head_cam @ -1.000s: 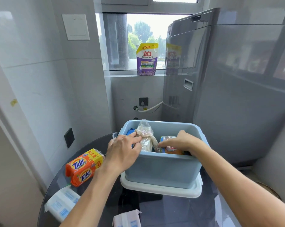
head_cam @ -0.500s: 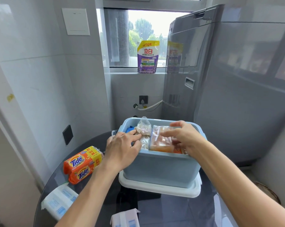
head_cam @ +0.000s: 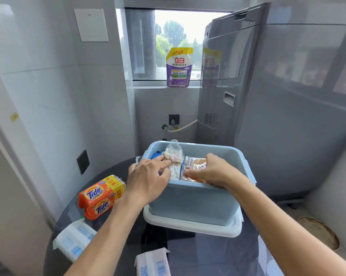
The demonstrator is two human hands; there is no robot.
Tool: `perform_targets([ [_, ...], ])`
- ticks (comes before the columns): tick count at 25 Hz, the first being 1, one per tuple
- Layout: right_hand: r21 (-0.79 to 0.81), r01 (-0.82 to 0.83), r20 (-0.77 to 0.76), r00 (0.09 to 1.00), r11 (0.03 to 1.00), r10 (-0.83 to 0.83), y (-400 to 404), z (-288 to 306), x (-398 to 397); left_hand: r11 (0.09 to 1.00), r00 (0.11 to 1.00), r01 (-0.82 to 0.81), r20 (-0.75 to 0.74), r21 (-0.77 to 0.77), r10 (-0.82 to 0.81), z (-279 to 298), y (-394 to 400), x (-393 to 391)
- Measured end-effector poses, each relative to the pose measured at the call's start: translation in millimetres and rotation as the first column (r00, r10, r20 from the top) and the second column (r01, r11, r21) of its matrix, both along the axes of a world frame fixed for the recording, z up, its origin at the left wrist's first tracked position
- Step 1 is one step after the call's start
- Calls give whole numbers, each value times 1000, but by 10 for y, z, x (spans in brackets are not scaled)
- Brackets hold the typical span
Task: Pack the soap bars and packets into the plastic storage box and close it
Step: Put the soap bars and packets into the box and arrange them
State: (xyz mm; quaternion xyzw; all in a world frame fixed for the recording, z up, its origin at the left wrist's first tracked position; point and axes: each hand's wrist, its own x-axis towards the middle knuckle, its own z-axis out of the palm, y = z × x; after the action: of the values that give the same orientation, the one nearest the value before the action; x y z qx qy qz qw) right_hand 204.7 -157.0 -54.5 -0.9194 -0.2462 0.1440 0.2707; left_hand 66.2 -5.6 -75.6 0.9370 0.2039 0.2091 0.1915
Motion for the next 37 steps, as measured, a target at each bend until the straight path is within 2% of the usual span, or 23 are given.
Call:
perform_targets([
  [5, -47, 37, -5, 999, 998, -37, 26, 72, -53, 1000, 1000, -3, 20, -20, 4, 12, -50, -48],
  [11, 21, 134, 13, 991, 991, -135, -36, -20, 23, 1000, 997, 13, 81, 4, -13, -27, -15, -63],
  [14, 131, 129, 11, 991, 983, -131, -37, -51, 66, 1000, 996, 10, 87, 6, -11, -29, -8, -55],
  [17, 302, 115, -80, 992, 946, -96, -77, -35, 63, 1000, 997, 12, 78, 17, -13, -24, -8, -45],
  [20, 197, 68, -89, 995, 978, -52, -66, -19, 14, 999, 996, 19, 89, 26, -21, -15, -9, -49],
  [23, 6, 78, -33, 996, 997, -78, -5, -5, -18, 992, 993, 60, 92, 114, -70, 34, -6, -37],
  [25, -44, 78, -18, 997, 996, -79, 25, -7, -6, 974, 989, 132, 40, 183, -142, 76, -12, 20],
  [28, -24, 78, -29, 996, 997, -79, 29, -7, 11, 951, 976, 216, -45, 220, -212, 135, -54, 161],
  [32, 84, 120, -95, 989, 989, -112, -5, -42, 23, 953, 937, 269, -266, 141, -225, 176, -85, 334],
  [34, 123, 108, -104, 990, 987, -96, -12, -54, 29, 960, 945, 230, -273, 161, -181, 185, -63, 358],
  [37, 171, 68, -79, 995, 983, -56, -25, -43, 19, 965, 976, 177, -158, 192, -148, 177, -94, 327],
])
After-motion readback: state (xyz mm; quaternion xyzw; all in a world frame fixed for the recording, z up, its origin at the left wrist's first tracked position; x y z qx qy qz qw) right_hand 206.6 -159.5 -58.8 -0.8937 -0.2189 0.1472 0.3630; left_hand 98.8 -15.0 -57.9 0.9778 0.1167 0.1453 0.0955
